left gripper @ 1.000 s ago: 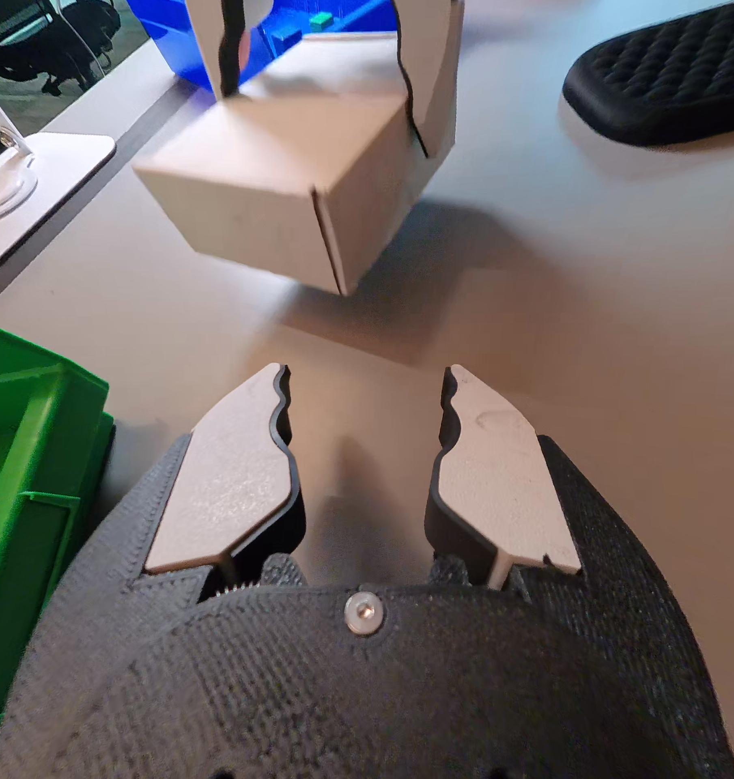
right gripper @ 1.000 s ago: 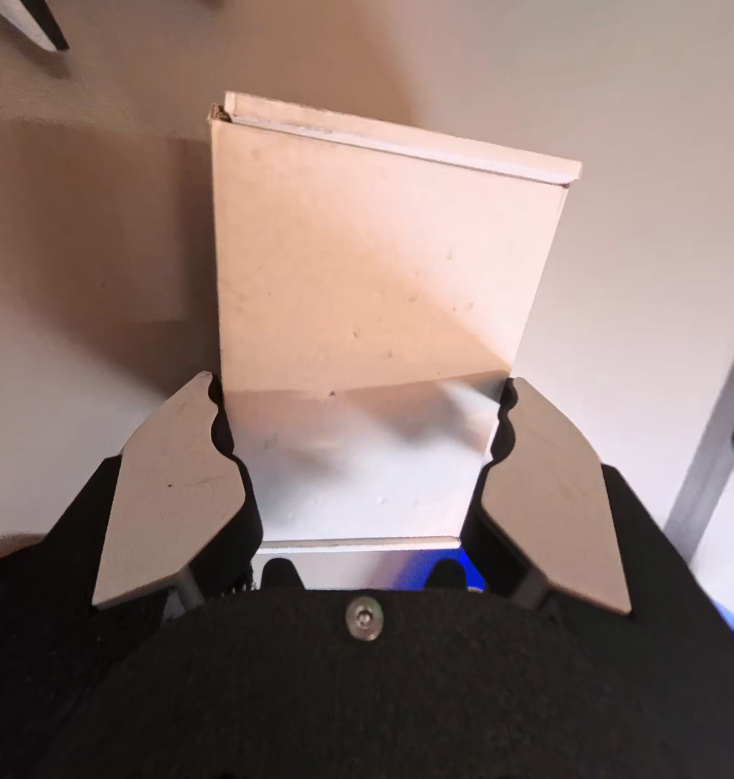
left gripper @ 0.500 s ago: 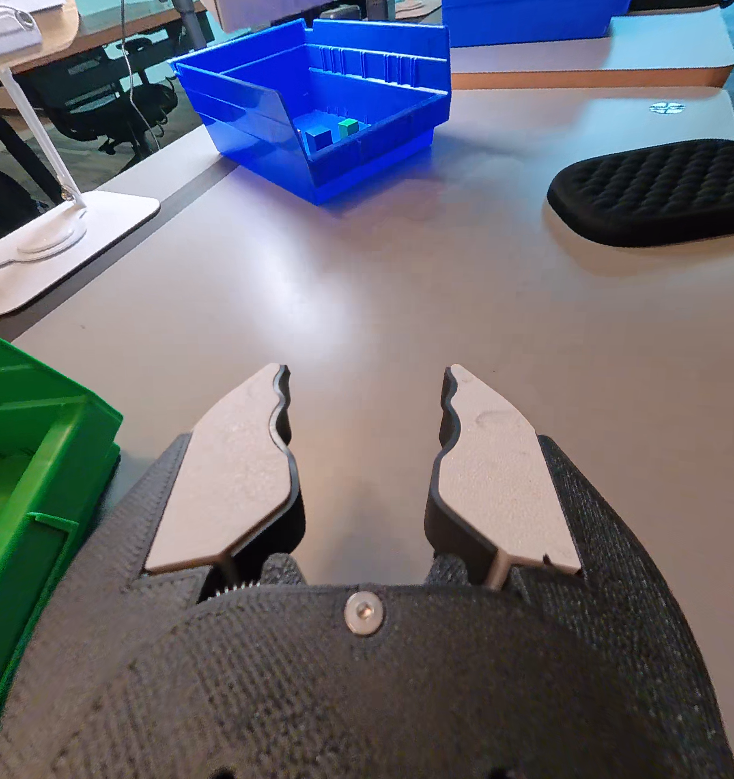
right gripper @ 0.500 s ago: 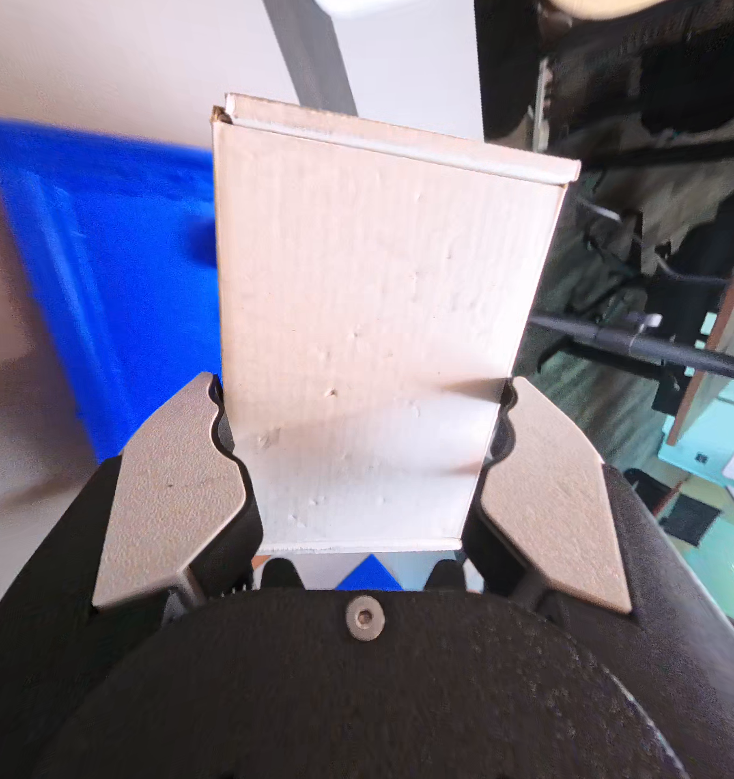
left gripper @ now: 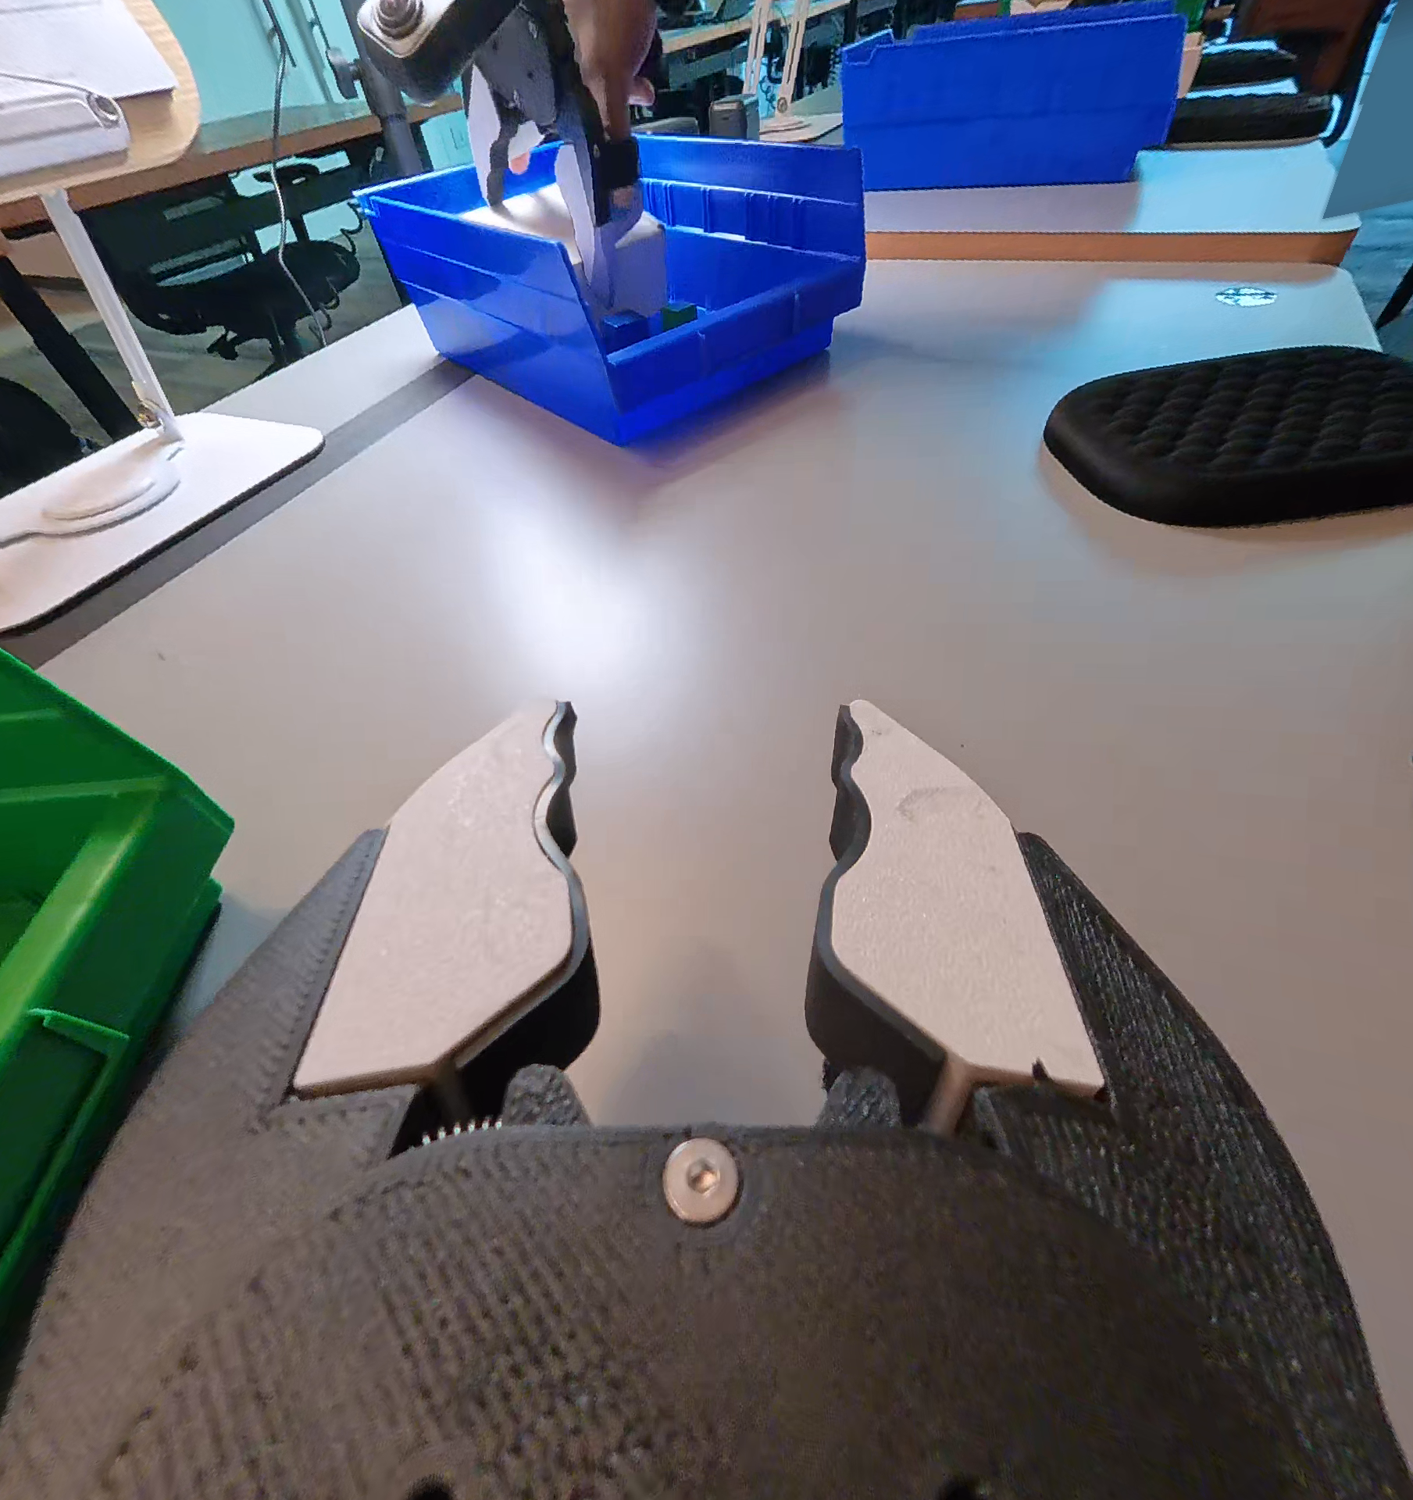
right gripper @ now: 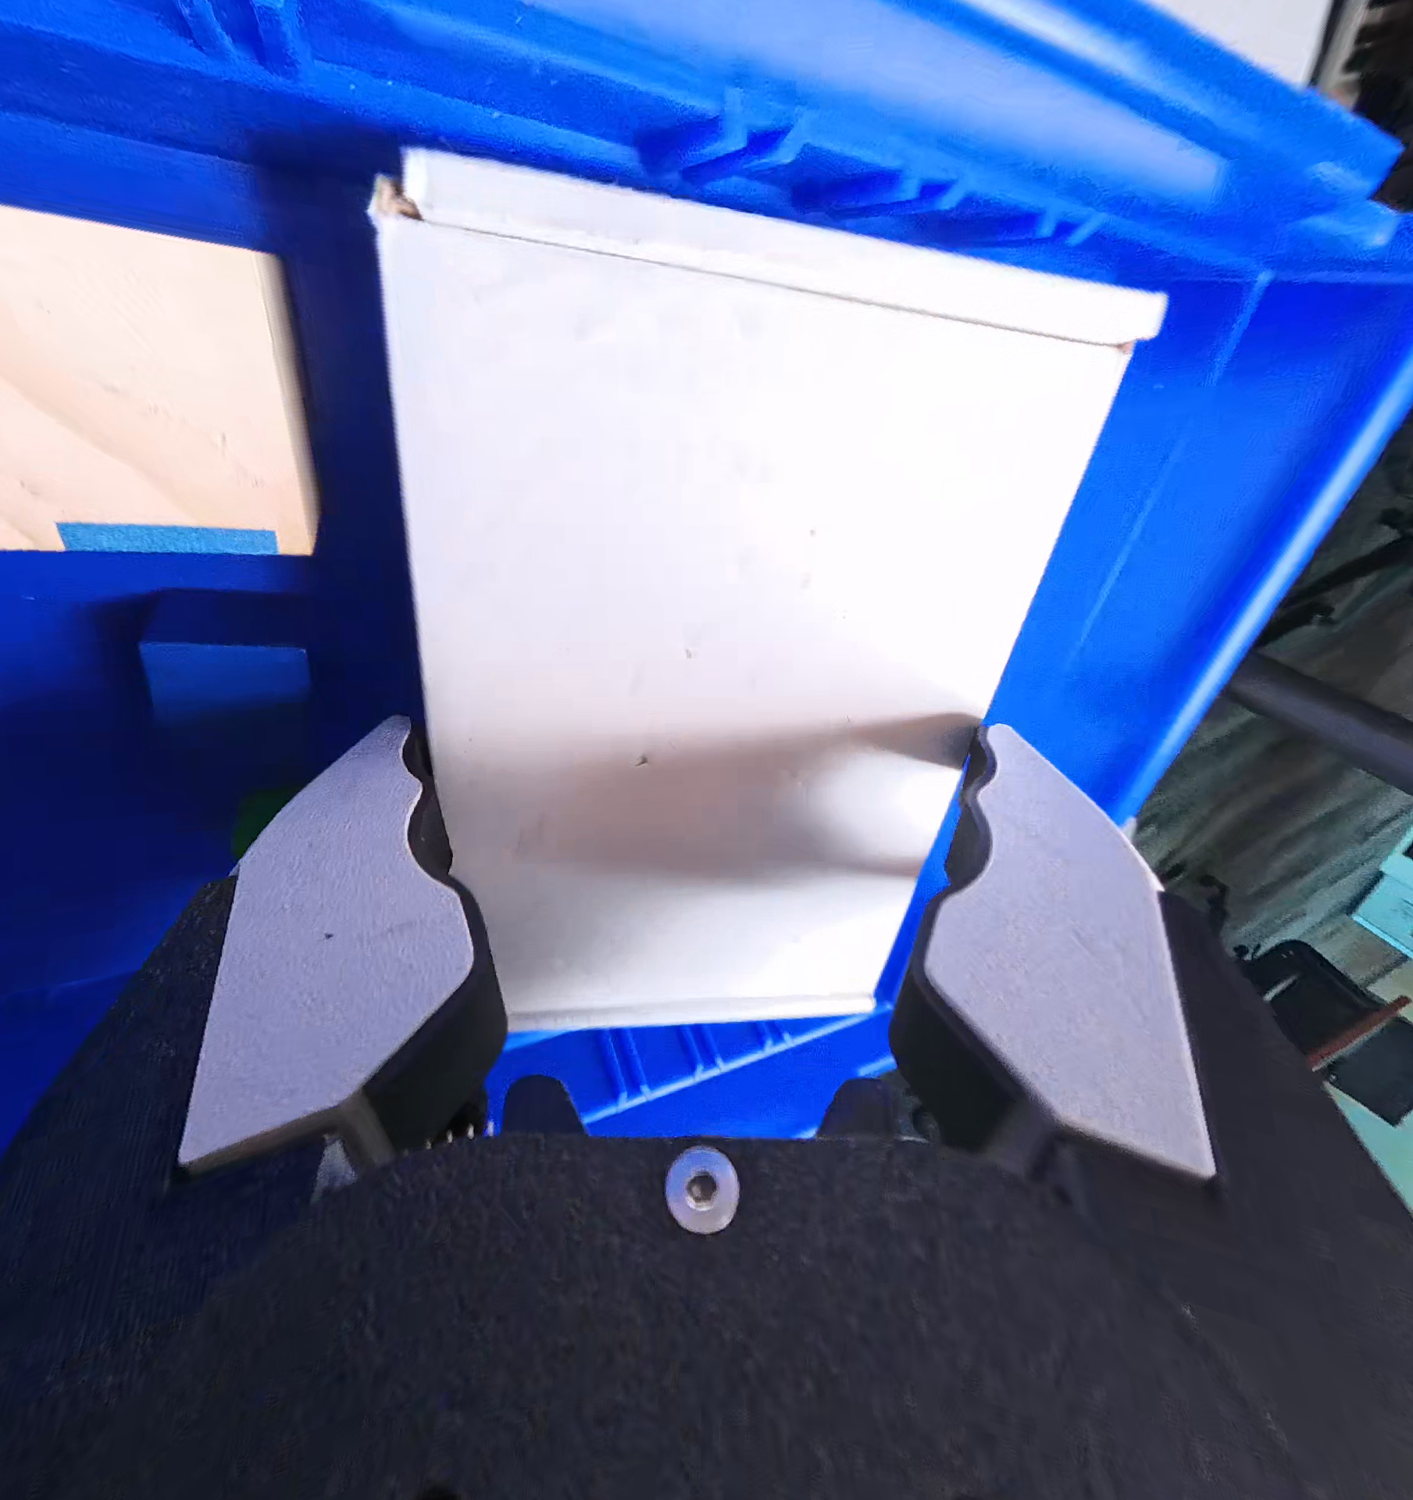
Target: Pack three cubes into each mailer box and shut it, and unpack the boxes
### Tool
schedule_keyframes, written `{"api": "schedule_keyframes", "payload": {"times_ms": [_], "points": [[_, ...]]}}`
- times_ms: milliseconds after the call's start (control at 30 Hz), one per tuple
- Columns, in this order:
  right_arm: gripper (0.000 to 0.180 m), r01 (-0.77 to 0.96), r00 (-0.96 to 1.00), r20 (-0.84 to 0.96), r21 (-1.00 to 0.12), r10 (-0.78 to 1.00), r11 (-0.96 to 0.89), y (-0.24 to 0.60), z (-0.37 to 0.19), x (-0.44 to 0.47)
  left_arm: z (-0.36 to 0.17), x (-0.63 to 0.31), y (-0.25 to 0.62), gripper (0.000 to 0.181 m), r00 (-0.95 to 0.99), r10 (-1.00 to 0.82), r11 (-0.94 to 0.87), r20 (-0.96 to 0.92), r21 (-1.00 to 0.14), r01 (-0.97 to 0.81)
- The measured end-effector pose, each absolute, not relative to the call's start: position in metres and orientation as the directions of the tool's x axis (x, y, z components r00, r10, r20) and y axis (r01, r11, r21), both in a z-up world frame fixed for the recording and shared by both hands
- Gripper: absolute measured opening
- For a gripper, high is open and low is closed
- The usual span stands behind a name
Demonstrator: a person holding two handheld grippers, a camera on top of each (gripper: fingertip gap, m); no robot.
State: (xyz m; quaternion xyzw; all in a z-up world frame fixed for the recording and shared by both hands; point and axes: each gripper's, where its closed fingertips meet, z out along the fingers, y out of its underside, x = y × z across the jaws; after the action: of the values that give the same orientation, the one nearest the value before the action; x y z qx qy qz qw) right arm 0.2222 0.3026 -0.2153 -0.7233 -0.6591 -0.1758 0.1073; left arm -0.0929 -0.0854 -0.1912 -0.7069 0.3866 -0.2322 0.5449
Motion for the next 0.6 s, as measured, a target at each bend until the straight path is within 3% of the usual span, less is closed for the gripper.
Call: {"api": "schedule_keyframes", "payload": {"times_ms": [67,233,333,467,600], "points": [[0.114,0.991,0.062,0.38,0.089,0.923,-0.103,0.302,-0.222,0.223,-0.193,-0.093,-0.084,0.061,0.593,-0.801,-0.121,-0.079,-0.949,-0.29],[0.118,0.988,0.091,0.421,0.073,0.902,-0.134,0.311,-0.215,0.228,-0.196,-0.09,-0.084,0.06,0.584,-0.808,-0.125,-0.077,-0.946,-0.298],[0.106,0.99,0.098,0.481,0.044,0.871,-0.135,0.31,-0.2,0.226,-0.193,-0.09,-0.085,0.06,0.585,-0.807,-0.115,-0.083,-0.949,-0.293],[0.102,0.979,0.192,0.437,-0.15,0.879,-0.139,0.273,-0.177,0.197,-0.187,-0.093,-0.084,0.06,0.6,-0.796,-0.108,-0.079,-0.957,-0.27],[0.095,0.885,0.253,0.406,-0.463,0.878,-0.042,0.205,-0.142,0.14,-0.177,-0.103,-0.079,0.06,0.638,-0.765,-0.101,-0.087,-0.962,-0.252]]}}
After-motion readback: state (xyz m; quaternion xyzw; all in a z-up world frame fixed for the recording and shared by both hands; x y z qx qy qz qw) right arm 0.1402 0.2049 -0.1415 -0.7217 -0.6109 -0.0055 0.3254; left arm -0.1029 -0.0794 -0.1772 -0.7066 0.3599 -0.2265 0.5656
